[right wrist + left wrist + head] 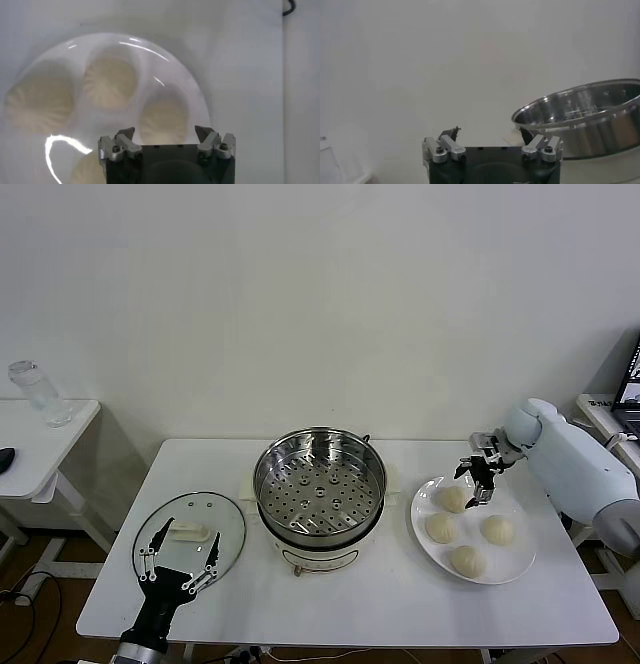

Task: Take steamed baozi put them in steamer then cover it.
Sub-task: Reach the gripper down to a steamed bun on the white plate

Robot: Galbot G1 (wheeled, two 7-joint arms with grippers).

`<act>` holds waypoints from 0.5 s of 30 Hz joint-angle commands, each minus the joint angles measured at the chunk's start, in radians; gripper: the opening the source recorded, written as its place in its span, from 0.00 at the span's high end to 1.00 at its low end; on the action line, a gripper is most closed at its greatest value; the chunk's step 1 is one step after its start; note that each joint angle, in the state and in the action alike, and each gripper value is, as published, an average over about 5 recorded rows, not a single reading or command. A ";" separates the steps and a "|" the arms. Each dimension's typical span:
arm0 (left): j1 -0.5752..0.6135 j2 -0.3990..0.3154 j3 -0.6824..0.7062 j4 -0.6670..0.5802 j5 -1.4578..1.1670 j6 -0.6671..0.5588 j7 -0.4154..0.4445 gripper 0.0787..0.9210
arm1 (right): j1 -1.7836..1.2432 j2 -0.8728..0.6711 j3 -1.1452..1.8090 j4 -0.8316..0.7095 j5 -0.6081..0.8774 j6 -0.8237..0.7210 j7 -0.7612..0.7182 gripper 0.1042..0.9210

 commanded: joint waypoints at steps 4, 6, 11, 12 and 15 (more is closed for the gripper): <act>-0.002 -0.001 0.000 0.003 0.000 0.000 -0.001 0.12 | -0.003 0.057 -0.001 -0.066 -0.075 0.016 0.011 0.12; -0.001 -0.001 -0.001 0.002 0.000 0.000 -0.001 0.12 | -0.006 0.059 0.000 -0.068 -0.078 0.017 0.017 0.12; -0.001 0.000 -0.005 0.004 0.001 -0.003 -0.001 0.12 | -0.010 0.062 -0.001 -0.071 -0.087 0.020 0.038 0.13; -0.001 0.000 -0.005 0.004 0.001 -0.003 -0.001 0.12 | -0.011 0.062 -0.001 -0.071 -0.087 0.020 0.042 0.14; -0.001 -0.002 -0.004 0.003 0.000 -0.006 -0.002 0.12 | -0.015 0.062 -0.001 -0.070 -0.086 0.020 0.052 0.22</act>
